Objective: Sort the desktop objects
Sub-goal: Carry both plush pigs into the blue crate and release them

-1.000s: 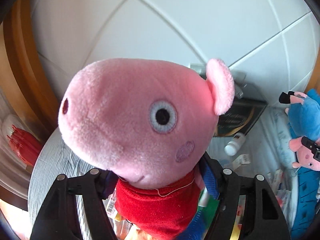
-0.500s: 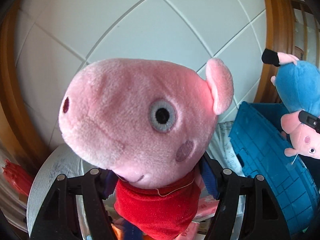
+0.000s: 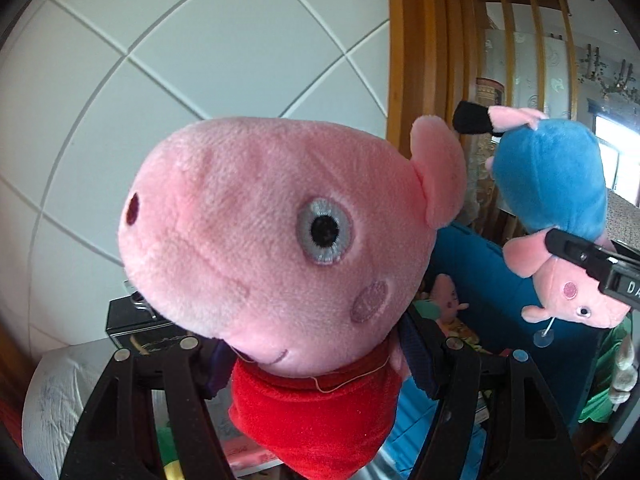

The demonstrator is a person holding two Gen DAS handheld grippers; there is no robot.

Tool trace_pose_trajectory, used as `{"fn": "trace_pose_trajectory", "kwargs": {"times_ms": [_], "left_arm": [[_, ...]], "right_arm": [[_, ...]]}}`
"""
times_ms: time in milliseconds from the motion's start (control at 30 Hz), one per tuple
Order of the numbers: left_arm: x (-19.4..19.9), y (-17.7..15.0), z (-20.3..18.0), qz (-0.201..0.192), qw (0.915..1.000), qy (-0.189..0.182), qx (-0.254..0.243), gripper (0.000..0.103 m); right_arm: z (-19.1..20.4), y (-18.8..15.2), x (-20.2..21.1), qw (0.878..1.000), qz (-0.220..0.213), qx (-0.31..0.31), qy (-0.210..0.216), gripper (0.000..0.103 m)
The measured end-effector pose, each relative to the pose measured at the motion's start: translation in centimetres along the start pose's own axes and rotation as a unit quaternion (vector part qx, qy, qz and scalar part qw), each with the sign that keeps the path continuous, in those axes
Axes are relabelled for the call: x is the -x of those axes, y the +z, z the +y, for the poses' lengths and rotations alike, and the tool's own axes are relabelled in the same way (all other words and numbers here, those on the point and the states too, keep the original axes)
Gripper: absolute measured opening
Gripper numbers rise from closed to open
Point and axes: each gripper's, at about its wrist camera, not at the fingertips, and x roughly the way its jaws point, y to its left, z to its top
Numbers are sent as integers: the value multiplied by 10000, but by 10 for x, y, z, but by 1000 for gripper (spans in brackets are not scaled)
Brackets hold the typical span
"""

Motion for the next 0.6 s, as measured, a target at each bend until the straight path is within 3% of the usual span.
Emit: {"fn": "trace_pose_trajectory", "kwargs": {"times_ms": [167,267,333,467,600], "left_arm": [[-32,26,-66,69,9996,-262,-97,70],[-49,27,-102,294,9990,-318,-115,70],[-82,33,-118,500,9981,-340,-135,70],[-144,10,-185,1030,9940,-230,-278,70],[-200,-16,-207,1733,9841,-89,-391,70]], "right_arm": [[-67,-9,-26,9996,235,-78,-109,75],[-101,-12,-50,9990,404,-120,-177,75],[-121,-17,-72,9982,530,-145,-246,75],[-164,-32,-121,9948,880,-286,-418,75],[-190,-60,-175,9875,1448,-458,-432,75]]}}
